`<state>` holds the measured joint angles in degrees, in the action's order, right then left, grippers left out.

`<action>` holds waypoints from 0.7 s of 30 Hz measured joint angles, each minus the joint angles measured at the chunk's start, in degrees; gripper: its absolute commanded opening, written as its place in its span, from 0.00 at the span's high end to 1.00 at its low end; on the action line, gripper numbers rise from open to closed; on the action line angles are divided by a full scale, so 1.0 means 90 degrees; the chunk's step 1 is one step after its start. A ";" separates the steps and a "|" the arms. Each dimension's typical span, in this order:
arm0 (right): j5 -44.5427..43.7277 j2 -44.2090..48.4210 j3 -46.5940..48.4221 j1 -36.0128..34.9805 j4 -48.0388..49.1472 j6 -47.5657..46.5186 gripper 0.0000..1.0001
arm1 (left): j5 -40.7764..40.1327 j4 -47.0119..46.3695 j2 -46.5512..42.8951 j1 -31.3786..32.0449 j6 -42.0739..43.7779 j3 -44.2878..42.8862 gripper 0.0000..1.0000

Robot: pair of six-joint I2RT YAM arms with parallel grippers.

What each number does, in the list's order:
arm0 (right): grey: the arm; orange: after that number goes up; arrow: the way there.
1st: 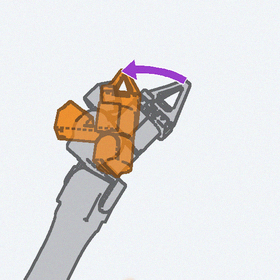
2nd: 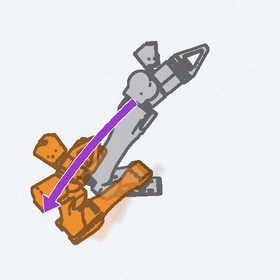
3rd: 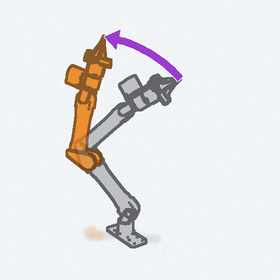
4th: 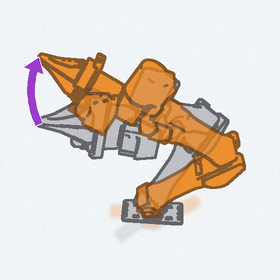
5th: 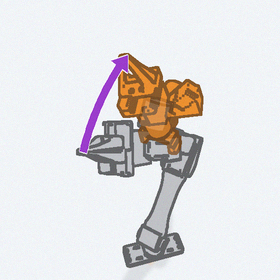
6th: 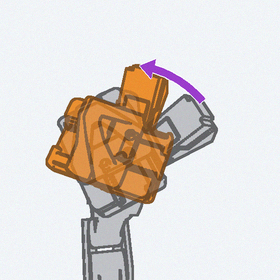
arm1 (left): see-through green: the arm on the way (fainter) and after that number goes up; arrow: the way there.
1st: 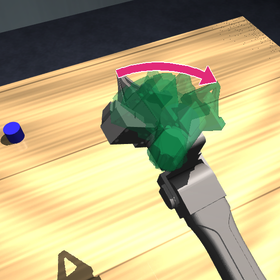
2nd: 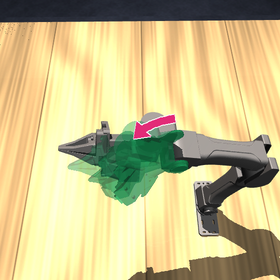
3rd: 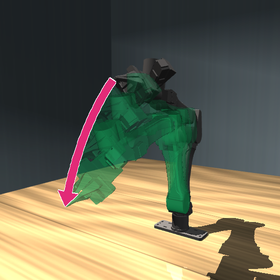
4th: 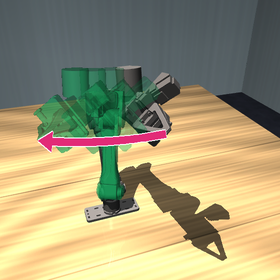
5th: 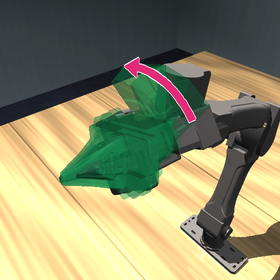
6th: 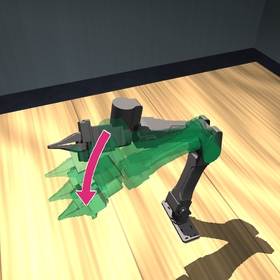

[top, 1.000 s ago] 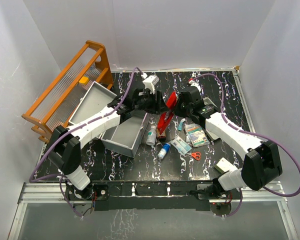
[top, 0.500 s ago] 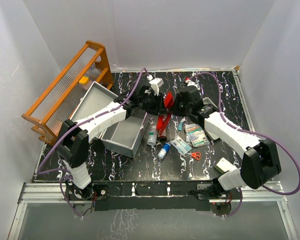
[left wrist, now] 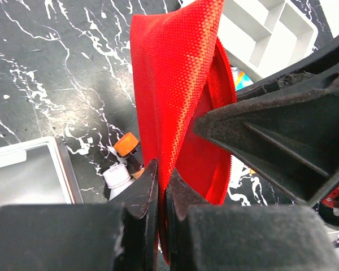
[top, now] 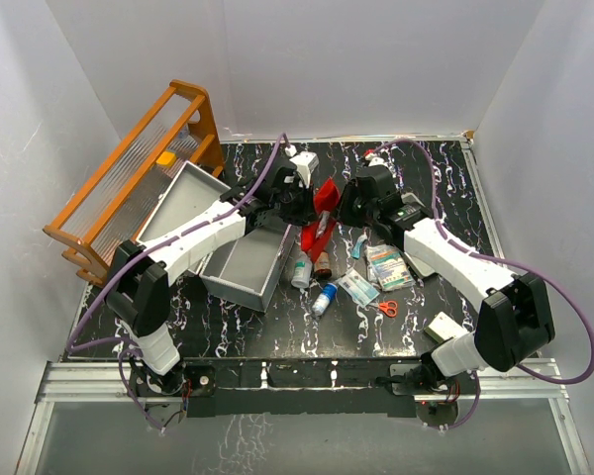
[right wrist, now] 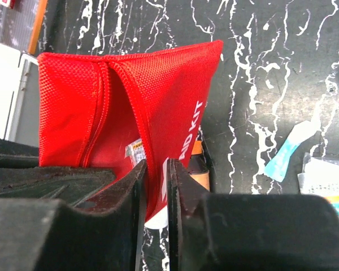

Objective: Organize the medicine kit

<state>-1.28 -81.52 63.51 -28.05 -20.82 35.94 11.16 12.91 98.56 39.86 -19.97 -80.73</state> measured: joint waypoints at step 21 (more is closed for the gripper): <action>-0.1273 0.2310 -0.1061 0.0053 -0.1163 0.0192 0.35 | -0.1090 0.1379 0.0000 0.0000 0.0447 -0.0869 1.00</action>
<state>-12.73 -60.73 53.95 -27.57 -31.29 37.67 1.34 25.32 98.56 39.86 -15.94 -88.55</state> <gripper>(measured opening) 0.645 0.019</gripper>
